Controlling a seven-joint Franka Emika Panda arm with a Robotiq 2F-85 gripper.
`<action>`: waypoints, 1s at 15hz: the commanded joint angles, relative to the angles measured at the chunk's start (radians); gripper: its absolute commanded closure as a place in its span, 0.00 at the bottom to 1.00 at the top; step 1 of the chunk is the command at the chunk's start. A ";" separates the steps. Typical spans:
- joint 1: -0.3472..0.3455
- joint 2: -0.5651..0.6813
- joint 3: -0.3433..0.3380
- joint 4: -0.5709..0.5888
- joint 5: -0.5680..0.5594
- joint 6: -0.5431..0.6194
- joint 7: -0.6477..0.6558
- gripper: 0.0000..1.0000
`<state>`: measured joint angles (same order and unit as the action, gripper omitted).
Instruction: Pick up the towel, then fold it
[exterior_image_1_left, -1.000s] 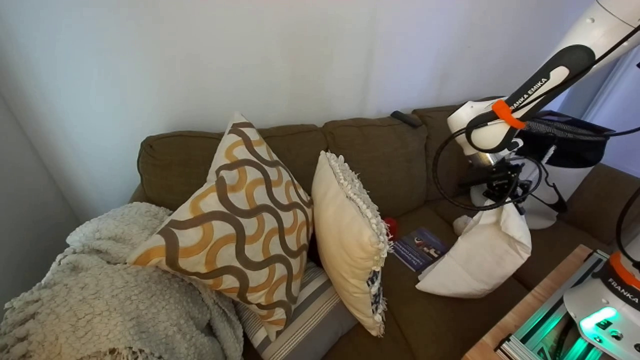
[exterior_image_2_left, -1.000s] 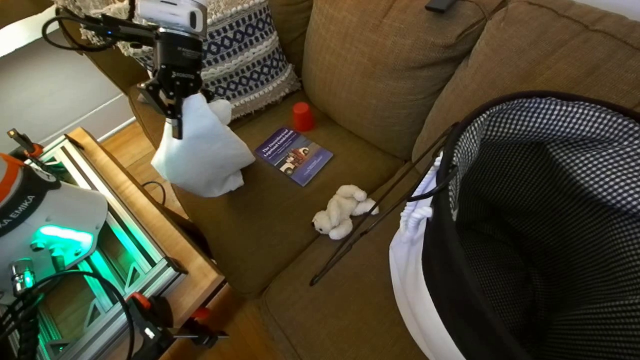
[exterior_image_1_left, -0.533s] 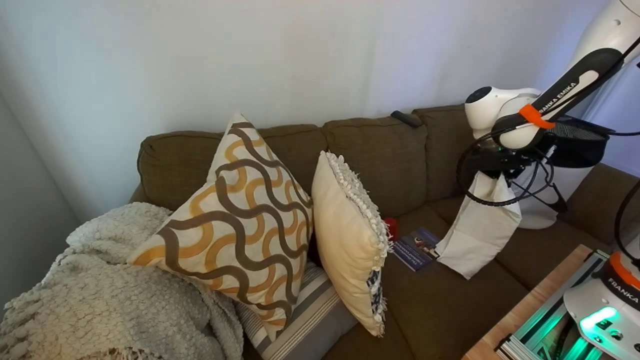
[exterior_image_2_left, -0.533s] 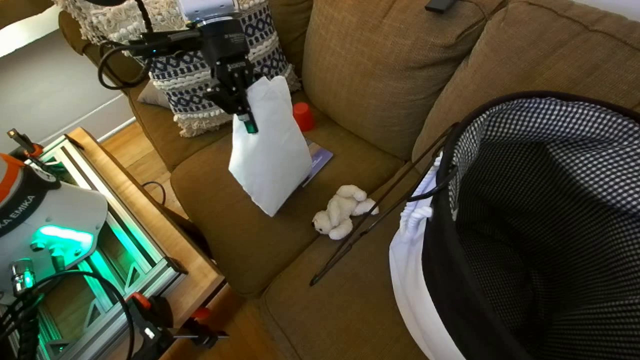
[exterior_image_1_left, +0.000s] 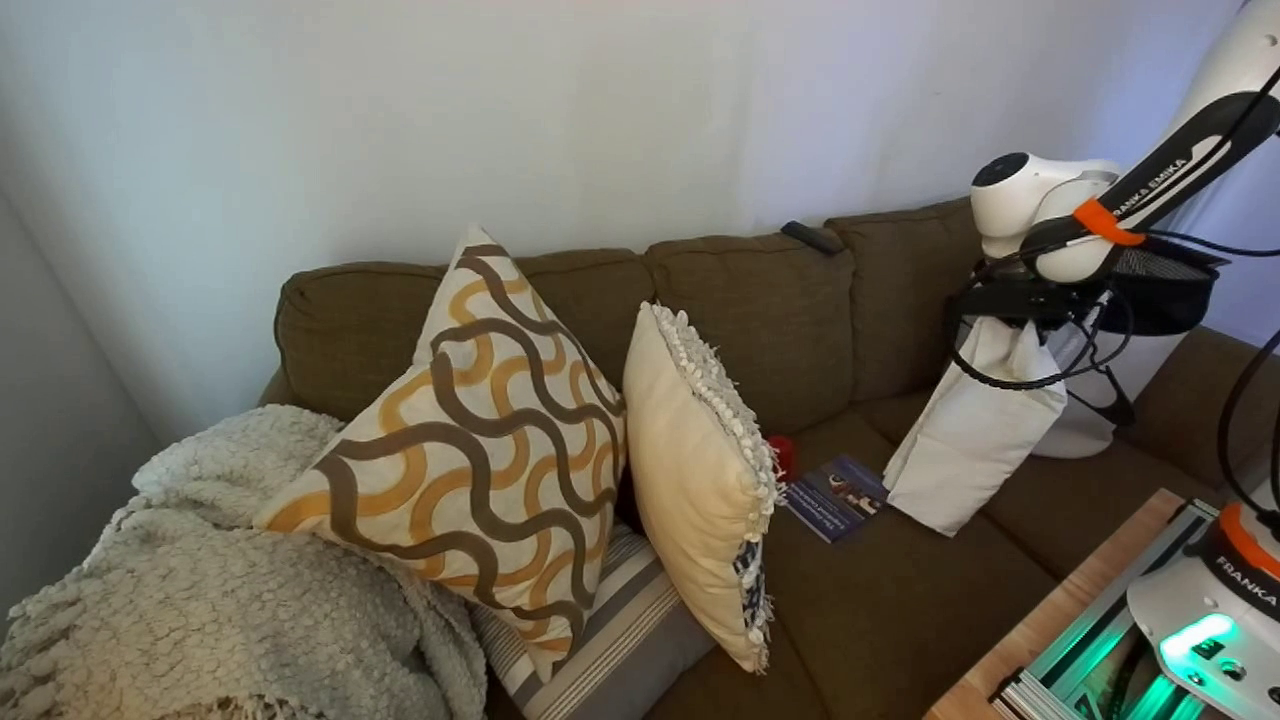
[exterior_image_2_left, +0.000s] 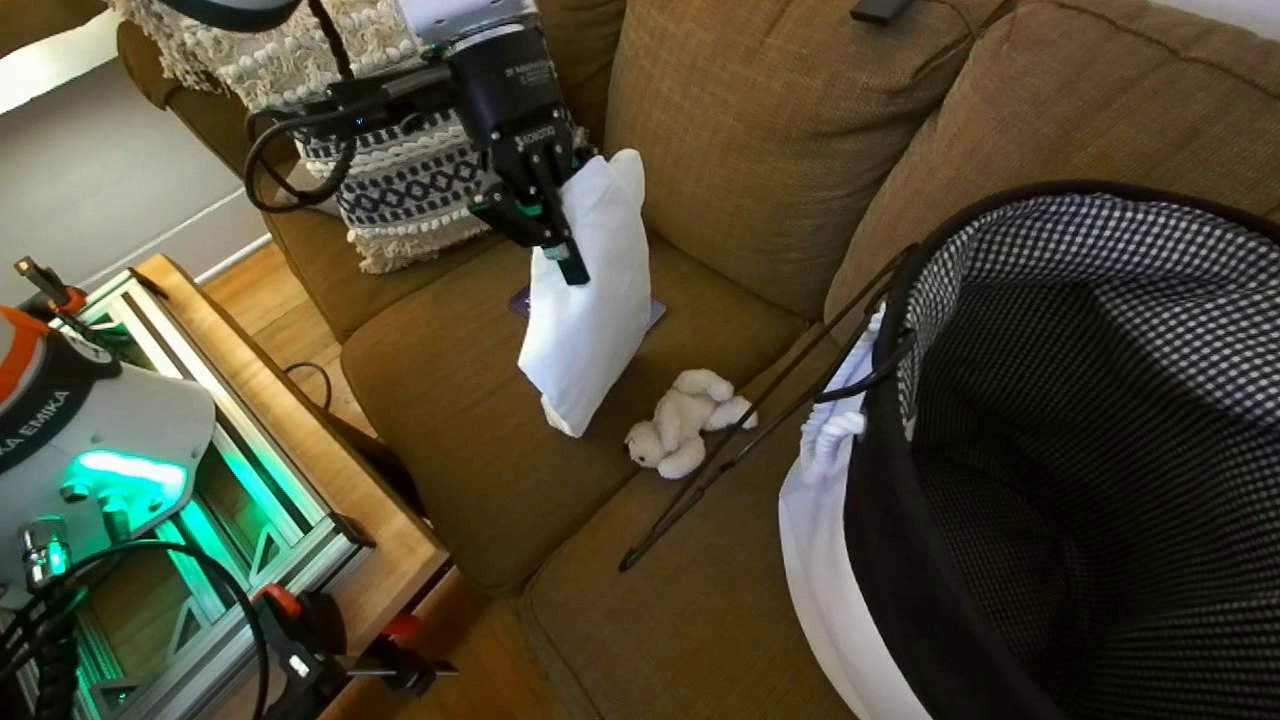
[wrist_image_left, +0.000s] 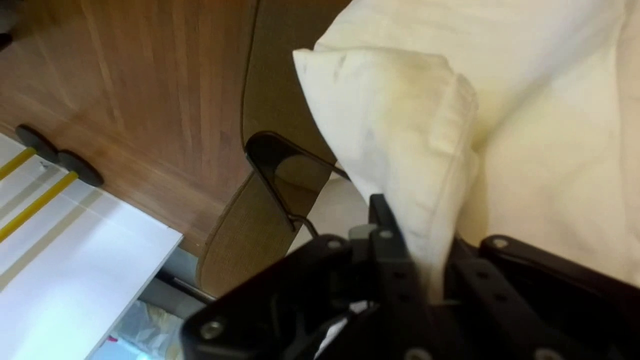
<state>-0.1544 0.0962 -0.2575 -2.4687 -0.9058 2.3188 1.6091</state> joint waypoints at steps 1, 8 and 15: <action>-0.022 0.009 -0.005 0.043 -0.052 -0.055 0.057 0.99; 0.007 -0.019 0.058 0.090 0.026 -0.174 0.055 0.99; 0.000 -0.011 0.069 0.181 0.175 -0.320 0.028 0.99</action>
<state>-0.1463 0.0647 -0.1937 -2.3253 -0.8191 2.0562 1.6668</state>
